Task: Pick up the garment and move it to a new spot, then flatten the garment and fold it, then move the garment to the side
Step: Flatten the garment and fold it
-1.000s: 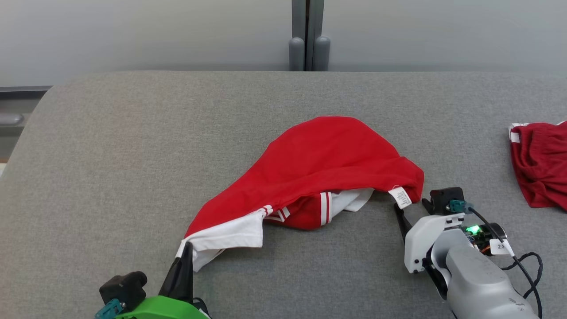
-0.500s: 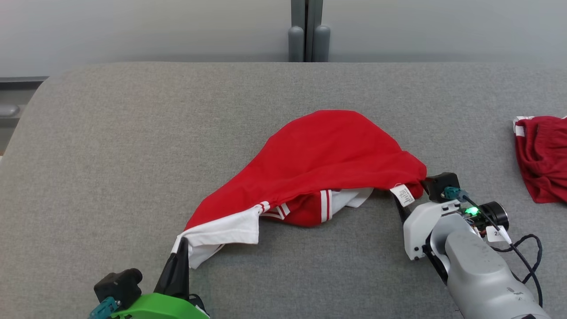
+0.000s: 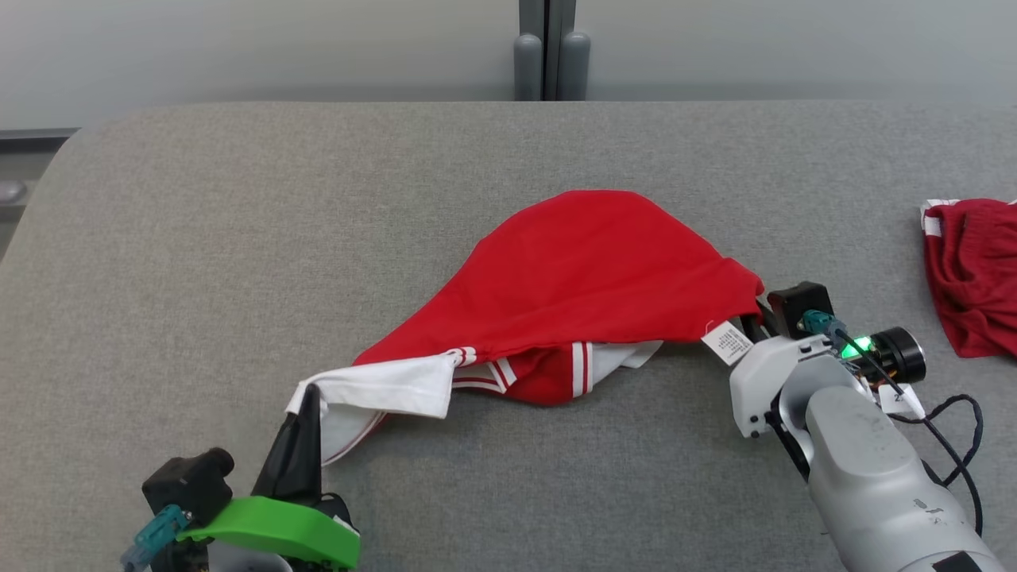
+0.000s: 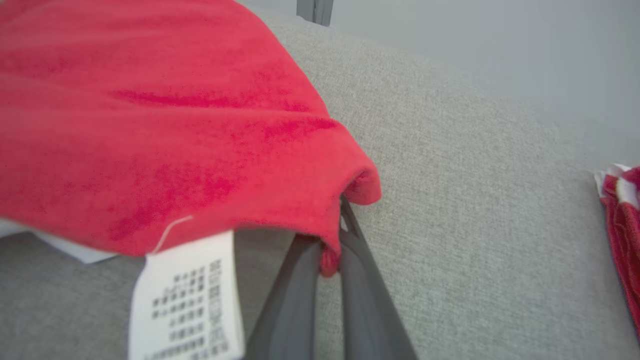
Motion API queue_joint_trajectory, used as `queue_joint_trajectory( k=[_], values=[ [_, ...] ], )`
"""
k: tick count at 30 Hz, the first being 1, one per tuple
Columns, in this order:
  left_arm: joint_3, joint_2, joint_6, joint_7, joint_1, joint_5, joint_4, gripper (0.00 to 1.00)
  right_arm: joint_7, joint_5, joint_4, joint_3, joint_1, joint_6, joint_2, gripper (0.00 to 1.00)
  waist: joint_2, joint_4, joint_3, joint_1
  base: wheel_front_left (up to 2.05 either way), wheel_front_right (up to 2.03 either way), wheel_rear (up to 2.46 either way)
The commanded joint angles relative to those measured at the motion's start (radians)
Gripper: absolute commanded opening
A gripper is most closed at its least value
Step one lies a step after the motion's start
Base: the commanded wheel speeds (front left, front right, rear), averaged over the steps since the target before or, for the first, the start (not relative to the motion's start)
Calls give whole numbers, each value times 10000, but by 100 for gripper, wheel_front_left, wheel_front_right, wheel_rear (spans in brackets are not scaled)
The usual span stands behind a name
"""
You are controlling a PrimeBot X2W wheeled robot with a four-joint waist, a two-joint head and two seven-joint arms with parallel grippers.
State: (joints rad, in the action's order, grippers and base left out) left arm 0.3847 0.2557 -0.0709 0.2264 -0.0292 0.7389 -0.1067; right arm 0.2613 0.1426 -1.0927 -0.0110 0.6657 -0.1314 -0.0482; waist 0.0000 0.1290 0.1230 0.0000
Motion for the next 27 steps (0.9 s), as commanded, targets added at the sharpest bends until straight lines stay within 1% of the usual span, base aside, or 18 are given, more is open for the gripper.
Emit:
queue_joint_trajectory(
  k=[1, 6, 10, 17, 22, 27],
  values=[
    [-69, 152, -29, 49, -184, -105, 121, 0, 42, -14, 365, -60, -157, 15, -43, 0, 0, -191, -196, 0, 0, 0, 0],
    [-233, 568, -105, 47, -458, -383, 797, 0, 47, -142, 1928, -346, -578, 16, -50, 0, 0, -606, -704, 0, 0, 0, 0],
    [-386, 1117, -176, -142, -717, -685, 1668, 0, 48, -237, 3384, -539, -1013, 16, -42, 0, 0, -959, -1286, 0, 0, 0, 0],
    [-627, 2212, -316, -840, -1458, -1399, 3566, 0, -57, -10, 6063, -538, -1537, 16, -42, 0, 0, -1382, -1838, 0, 0, 0, 0],
    [-806, 3004, -394, -1687, -2300, -1889, 5020, 0, -752, 30, 8736, -569, -2032, 16, -221, 0, 0, -1609, -2111, 0, 0, 0, 0],
    [-1013, 3637, -290, -2534, -3348, -2232, 6011, 0, -1803, -73, 11561, -603, -2513, 16, -619, 0, 0, -1818, -2188, 0, 0, 0, 0]
  ],
)
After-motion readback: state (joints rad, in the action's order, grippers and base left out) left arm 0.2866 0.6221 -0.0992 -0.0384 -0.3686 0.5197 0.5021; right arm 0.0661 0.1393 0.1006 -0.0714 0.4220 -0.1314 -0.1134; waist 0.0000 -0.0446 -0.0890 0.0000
